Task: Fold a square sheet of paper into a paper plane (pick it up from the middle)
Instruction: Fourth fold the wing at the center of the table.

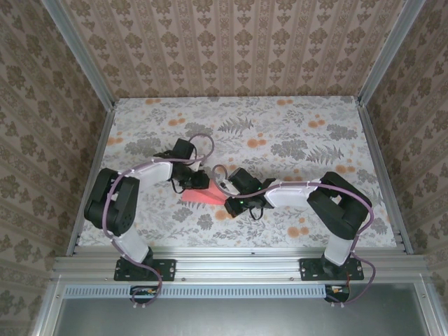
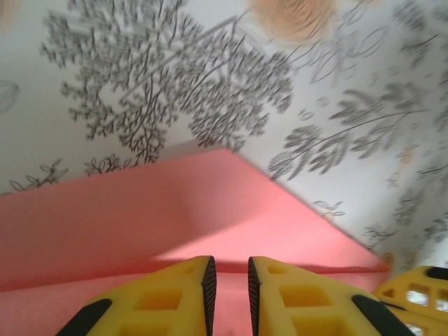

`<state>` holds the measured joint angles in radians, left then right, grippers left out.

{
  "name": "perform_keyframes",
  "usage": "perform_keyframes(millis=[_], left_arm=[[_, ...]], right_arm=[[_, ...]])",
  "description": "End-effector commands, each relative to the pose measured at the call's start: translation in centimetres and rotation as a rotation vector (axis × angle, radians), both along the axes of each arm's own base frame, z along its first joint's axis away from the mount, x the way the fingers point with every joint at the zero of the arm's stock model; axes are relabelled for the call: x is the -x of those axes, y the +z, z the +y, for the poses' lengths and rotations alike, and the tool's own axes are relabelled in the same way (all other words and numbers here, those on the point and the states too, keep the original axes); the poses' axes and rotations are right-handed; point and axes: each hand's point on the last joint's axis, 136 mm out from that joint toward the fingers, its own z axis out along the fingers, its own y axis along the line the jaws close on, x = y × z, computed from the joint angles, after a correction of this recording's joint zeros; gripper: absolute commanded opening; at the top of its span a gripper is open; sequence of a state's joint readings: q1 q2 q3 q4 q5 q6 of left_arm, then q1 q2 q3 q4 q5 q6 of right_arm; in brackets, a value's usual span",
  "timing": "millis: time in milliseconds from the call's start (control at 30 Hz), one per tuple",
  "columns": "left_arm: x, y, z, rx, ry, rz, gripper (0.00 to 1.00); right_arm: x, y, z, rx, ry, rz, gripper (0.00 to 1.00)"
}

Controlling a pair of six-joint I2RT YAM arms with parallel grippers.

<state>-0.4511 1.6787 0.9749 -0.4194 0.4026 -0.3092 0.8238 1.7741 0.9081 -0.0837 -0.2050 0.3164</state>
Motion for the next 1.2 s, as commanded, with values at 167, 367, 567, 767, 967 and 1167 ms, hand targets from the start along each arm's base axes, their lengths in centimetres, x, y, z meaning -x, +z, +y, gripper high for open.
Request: perform_keyframes(millis=[167, 367, 567, 767, 967, 1167], left_arm=[[1.4, 3.6, -2.7, 0.107, 0.002, 0.023, 0.23], [3.0, 1.1, -4.0, 0.105, -0.034, 0.103, 0.2], [4.2, -0.6, -3.5, 0.066, -0.042, 0.142, 0.18], [5.3, -2.0, -2.8, 0.046, -0.042, 0.165, 0.17], [6.0, -3.1, -2.1, 0.022, -0.04, 0.18, 0.16], [6.4, -4.1, -1.5, -0.004, -0.039, 0.178, 0.16]], right_arm=[[1.8, -2.8, -2.3, 0.104, -0.018, 0.087, 0.03], [1.6, -2.7, -1.8, 0.082, -0.021, 0.086, 0.02], [1.5, -2.5, -1.7, 0.068, -0.035, 0.084, 0.02], [1.5, -2.5, -1.7, 0.057, -0.046, 0.087, 0.02], [1.2, -2.0, -1.3, 0.033, -0.058, 0.084, 0.02], [0.9, -0.9, -0.9, -0.025, -0.079, 0.088, 0.06]])
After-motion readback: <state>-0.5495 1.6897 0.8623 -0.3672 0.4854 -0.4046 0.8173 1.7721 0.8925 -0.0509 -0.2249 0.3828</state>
